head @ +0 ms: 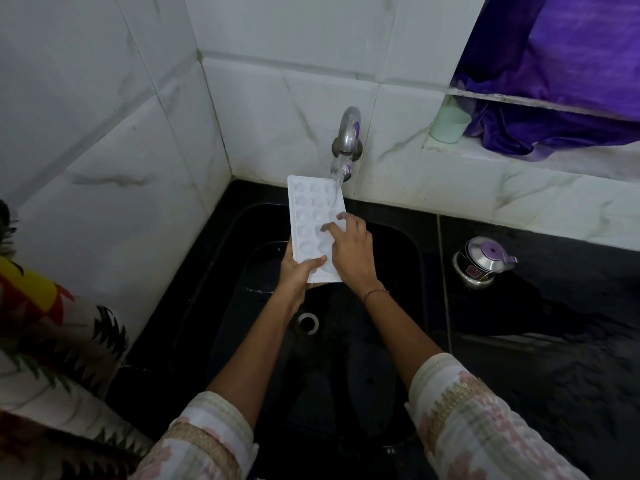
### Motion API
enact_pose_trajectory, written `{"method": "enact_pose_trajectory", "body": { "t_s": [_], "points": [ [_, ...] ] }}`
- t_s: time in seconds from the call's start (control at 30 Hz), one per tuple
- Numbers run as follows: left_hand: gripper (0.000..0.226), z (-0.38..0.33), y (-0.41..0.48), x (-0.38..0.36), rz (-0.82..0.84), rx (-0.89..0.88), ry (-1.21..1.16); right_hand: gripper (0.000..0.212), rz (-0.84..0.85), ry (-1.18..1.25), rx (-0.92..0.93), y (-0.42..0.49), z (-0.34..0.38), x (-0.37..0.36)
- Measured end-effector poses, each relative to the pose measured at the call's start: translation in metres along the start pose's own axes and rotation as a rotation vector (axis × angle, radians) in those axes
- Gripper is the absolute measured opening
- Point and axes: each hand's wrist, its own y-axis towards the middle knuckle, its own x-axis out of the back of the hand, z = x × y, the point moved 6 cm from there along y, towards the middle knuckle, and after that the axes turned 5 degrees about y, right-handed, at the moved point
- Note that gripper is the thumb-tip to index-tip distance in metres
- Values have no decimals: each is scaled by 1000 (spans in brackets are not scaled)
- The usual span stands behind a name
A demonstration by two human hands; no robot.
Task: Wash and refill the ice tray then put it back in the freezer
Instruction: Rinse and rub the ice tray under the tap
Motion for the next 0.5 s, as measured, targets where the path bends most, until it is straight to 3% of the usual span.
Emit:
{"method": "enact_pose_trajectory", "body": {
  "t_s": [0.27, 0.5],
  "points": [
    [69, 2, 7, -9, 46, 16, -6, 33, 88, -66, 41, 5, 0, 3],
    [67, 3, 11, -14, 72, 28, -5, 31, 55, -125, -5, 7, -11, 5]
  ]
}}
